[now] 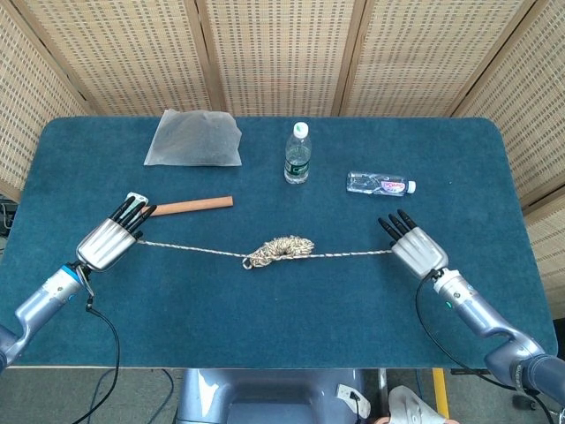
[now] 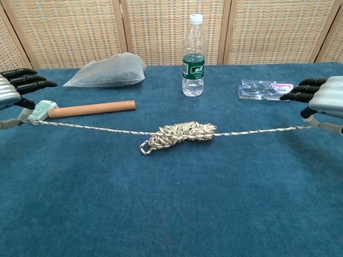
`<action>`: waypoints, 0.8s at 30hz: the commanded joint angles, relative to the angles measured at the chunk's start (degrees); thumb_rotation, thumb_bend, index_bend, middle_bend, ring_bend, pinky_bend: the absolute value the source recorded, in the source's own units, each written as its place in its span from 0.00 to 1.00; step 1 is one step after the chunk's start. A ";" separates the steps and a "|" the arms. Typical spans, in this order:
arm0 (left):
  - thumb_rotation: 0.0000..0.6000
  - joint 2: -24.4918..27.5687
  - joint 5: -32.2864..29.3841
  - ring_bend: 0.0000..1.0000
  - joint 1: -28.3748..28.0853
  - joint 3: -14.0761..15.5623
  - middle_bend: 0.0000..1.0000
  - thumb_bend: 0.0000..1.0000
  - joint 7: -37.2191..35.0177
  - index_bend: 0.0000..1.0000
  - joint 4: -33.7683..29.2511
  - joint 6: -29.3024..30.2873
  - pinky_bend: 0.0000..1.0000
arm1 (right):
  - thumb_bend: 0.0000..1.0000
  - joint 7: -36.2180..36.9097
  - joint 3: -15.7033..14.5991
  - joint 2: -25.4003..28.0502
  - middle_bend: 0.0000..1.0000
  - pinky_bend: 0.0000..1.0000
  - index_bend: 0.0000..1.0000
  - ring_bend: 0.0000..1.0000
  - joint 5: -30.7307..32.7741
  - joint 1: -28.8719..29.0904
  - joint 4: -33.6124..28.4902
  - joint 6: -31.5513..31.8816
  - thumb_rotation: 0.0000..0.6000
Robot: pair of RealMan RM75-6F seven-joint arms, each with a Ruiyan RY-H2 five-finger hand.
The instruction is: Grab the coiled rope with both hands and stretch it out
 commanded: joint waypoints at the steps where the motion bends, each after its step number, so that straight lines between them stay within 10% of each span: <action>1: 1.00 -0.15 0.00 0.00 0.05 0.06 0.00 0.48 -0.08 0.83 0.20 0.02 0.00 | 0.57 0.06 -0.02 -0.19 0.00 0.00 0.62 0.00 -0.08 -0.11 0.24 0.08 1.00; 10: 1.00 -0.27 0.07 0.00 0.19 0.29 0.00 0.47 -0.10 0.82 0.71 0.40 0.00 | 0.55 0.47 0.23 -0.74 0.00 0.00 0.55 0.00 0.07 -0.51 0.33 0.16 1.00; 15: 1.00 0.60 -0.87 0.00 0.71 -0.39 0.00 0.02 -3.30 0.02 -0.92 1.31 0.00 | 0.05 -1.45 2.15 0.18 0.00 0.00 0.04 0.00 3.24 -1.91 -3.11 0.98 1.00; 24: 1.00 6.33 -5.92 0.00 3.65 -5.13 0.00 0.00 -11.03 0.00 -11.83 7.25 0.00 | 0.00 -1.47 4.57 6.85 0.00 0.00 0.00 0.00 5.11 -6.73 -15.21 10.06 1.00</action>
